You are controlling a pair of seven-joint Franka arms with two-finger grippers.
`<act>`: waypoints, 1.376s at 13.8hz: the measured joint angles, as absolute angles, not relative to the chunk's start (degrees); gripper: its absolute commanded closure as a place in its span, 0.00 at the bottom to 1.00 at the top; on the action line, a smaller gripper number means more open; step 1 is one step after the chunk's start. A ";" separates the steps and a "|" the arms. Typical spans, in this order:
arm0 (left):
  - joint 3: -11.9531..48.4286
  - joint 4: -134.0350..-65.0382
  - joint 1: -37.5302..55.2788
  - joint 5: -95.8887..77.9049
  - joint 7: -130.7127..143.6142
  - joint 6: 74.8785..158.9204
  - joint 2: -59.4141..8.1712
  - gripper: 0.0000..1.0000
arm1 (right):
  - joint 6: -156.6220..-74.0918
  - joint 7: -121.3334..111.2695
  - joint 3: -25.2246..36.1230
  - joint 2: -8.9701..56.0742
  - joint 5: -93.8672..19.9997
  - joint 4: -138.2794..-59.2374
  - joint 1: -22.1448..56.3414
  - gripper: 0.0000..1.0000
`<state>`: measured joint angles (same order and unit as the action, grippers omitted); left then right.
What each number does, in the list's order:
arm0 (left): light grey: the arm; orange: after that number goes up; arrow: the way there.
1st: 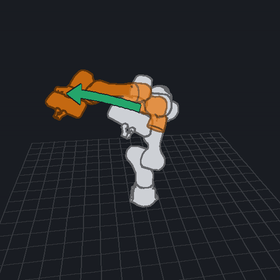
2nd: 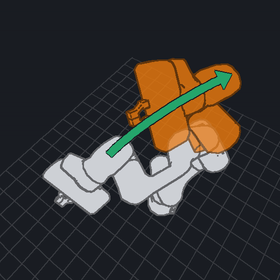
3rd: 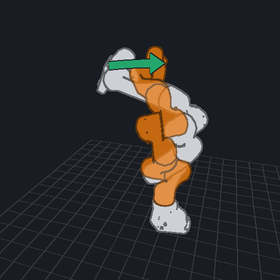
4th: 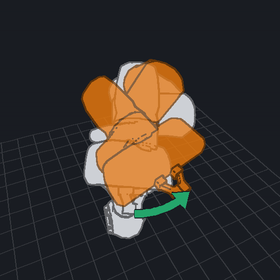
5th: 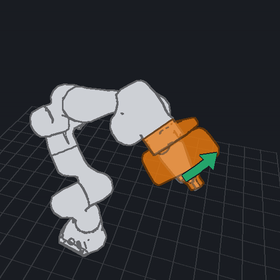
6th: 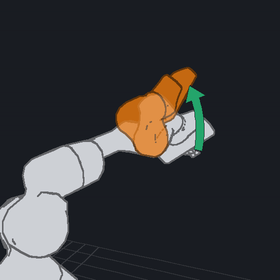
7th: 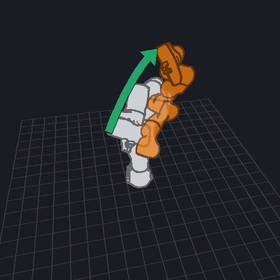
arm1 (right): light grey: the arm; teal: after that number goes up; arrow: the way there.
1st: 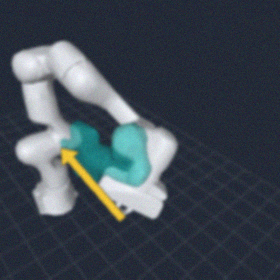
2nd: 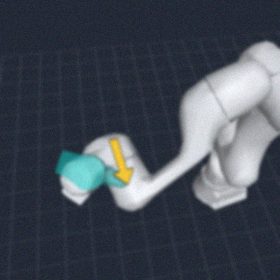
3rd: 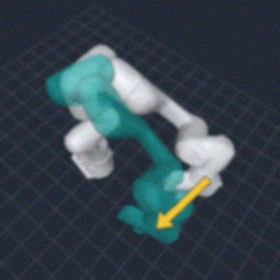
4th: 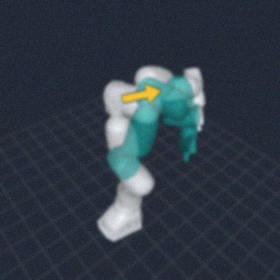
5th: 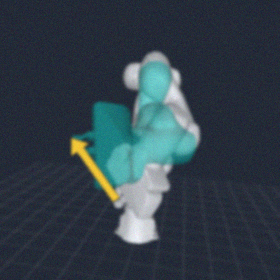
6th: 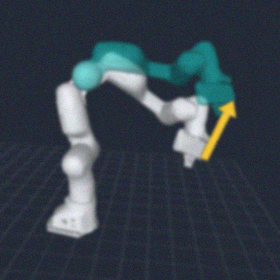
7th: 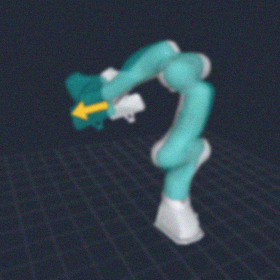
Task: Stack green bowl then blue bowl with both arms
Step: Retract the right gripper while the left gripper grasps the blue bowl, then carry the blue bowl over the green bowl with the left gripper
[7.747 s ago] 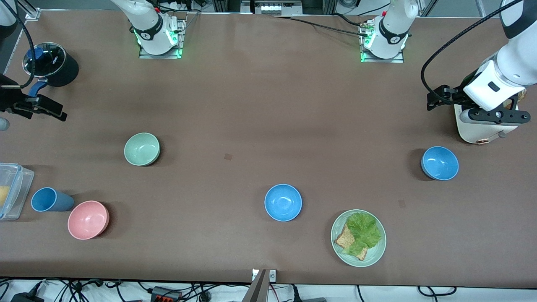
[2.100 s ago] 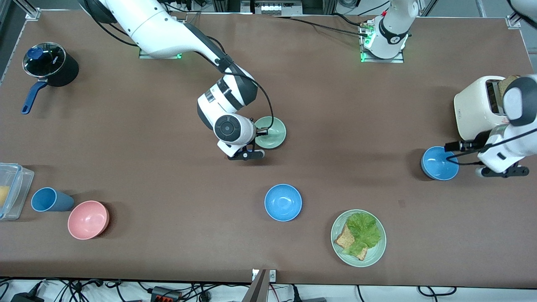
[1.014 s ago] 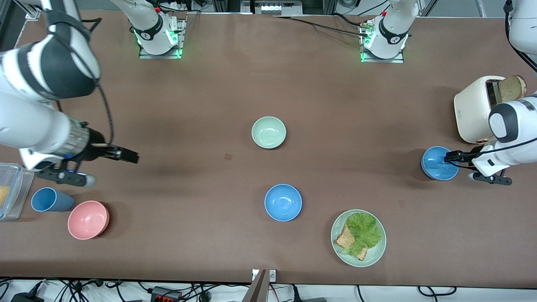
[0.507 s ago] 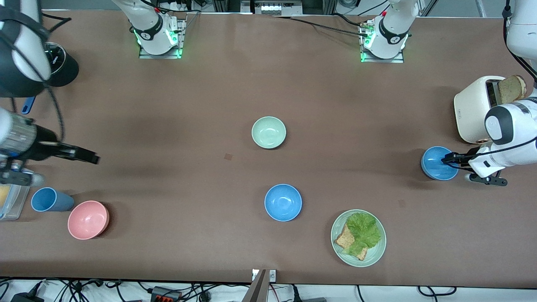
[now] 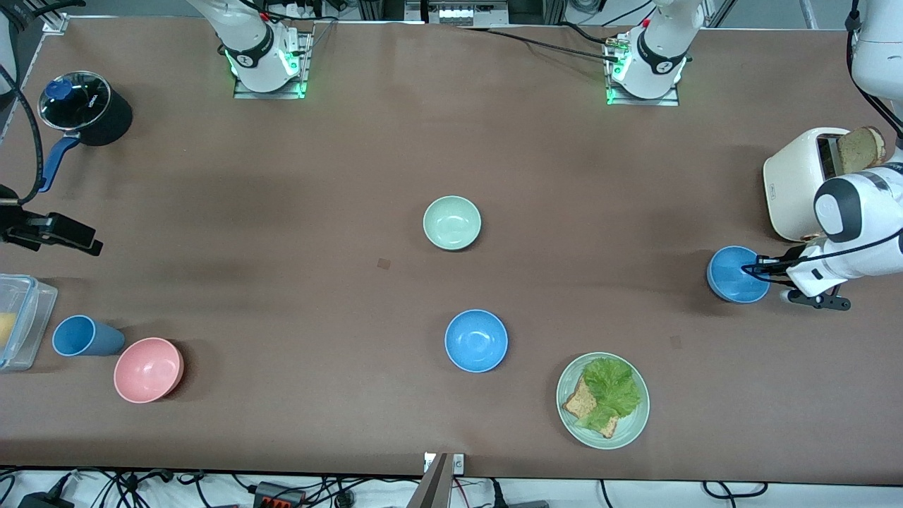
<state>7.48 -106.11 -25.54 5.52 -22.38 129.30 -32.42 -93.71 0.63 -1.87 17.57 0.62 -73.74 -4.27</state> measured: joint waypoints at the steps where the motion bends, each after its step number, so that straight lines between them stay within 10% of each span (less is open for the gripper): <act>1: 7.62 -106.07 -25.54 5.52 -22.38 129.09 -32.36 0.99 | -93.71 -0.10 -0.41 17.56 0.62 -73.82 -3.21 0.00; 10: 13.67 -100.68 -25.61 3.05 -20.83 112.03 -28.30 0.99 | -92.32 -0.66 1.68 10.63 0.62 -83.11 -1.60 0.00; 19: 41.58 -98.32 -24.96 -2.78 21.10 101.26 -19.23 0.99 | -95.47 -0.88 1.82 2.37 0.63 -95.90 -1.29 0.00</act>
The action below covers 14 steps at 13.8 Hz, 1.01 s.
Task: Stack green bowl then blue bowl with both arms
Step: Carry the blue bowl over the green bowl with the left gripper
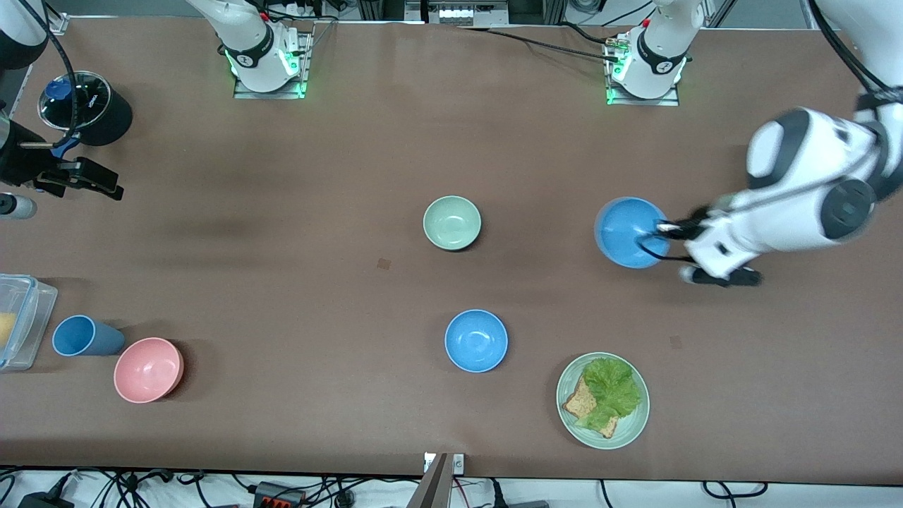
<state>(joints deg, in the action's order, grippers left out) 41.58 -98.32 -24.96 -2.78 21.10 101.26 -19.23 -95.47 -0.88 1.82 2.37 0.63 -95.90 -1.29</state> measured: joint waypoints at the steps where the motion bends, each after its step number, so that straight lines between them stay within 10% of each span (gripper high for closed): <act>1: 43.30 -98.32 -24.34 -4.56 27.51 102.01 -19.07 0.99 | -95.47 -0.88 1.82 2.31 0.63 -96.18 -1.26 0.00; 14: 44.17 -110.61 -4.64 -6.64 71.01 138.39 -29.30 0.99 | -96.06 -2.10 1.86 1.90 0.63 -96.50 -1.25 0.00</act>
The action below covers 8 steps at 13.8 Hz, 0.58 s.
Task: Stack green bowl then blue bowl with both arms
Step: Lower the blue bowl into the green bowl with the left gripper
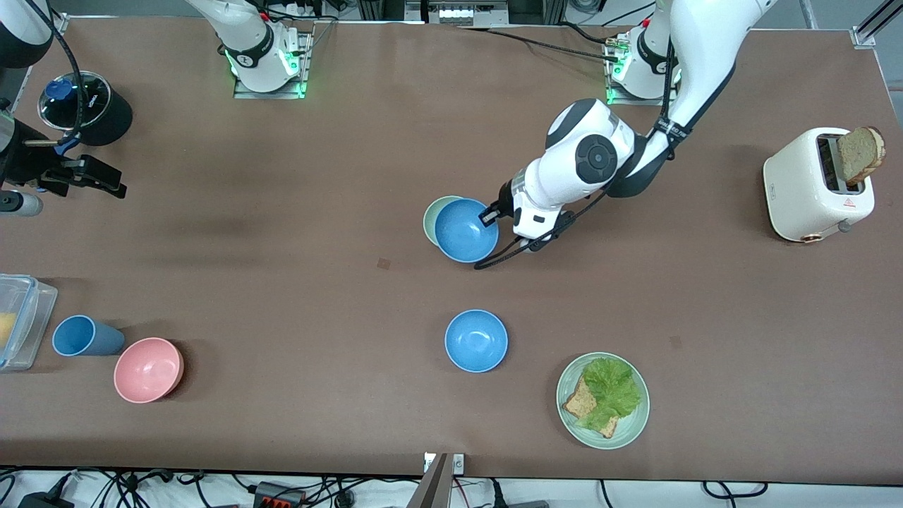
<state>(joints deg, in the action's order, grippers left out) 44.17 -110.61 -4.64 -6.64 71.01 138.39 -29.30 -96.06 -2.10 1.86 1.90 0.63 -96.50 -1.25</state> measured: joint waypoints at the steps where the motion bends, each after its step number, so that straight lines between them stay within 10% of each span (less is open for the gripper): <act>1: 44.17 -110.97 -4.32 -6.64 71.96 138.76 -29.27 0.99 | -96.08 -2.10 1.86 1.86 0.63 -96.50 -1.25 0.00; 8: 44.18 -114.54 -0.59 -6.64 76.06 144.07 -29.14 1.00 | -97.30 -2.10 1.86 1.86 0.63 -96.82 -1.25 0.00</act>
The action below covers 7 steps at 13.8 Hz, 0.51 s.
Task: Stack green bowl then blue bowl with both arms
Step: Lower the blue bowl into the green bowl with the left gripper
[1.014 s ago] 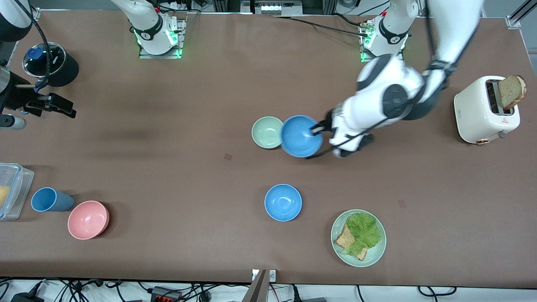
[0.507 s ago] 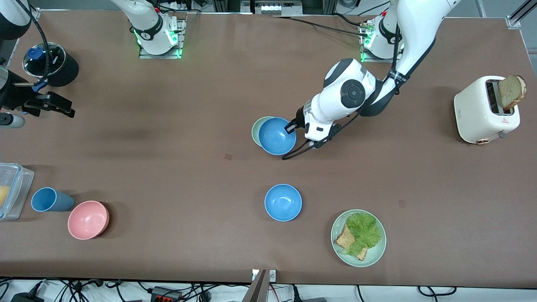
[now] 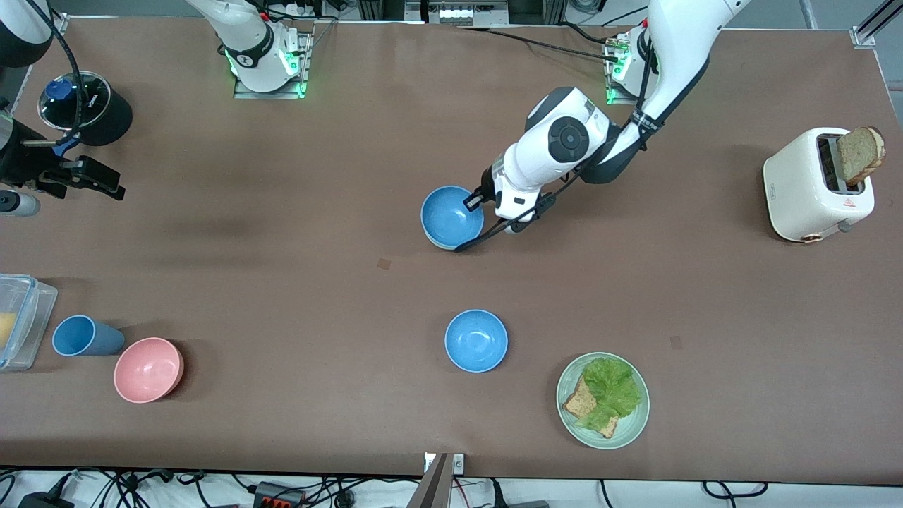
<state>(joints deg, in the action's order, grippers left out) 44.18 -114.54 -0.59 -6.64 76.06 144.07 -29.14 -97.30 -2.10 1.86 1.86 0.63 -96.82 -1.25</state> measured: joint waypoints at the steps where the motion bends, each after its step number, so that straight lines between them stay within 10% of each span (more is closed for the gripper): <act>1: 44.17 -114.76 -0.58 -6.64 76.07 144.10 -29.14 1.00 | -97.35 -2.10 1.86 1.86 0.63 -96.89 -1.25 0.00; 7: 44.00 -115.47 -0.58 -5.74 76.07 145.21 -29.32 1.00 | -97.43 -2.11 1.86 1.86 0.63 -96.99 -1.25 0.00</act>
<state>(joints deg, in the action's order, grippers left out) 44.00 -115.47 -0.58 -5.74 76.07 145.21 -29.32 -97.43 -2.11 1.86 1.86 0.63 -96.99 -1.25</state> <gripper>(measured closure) 0.952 0.000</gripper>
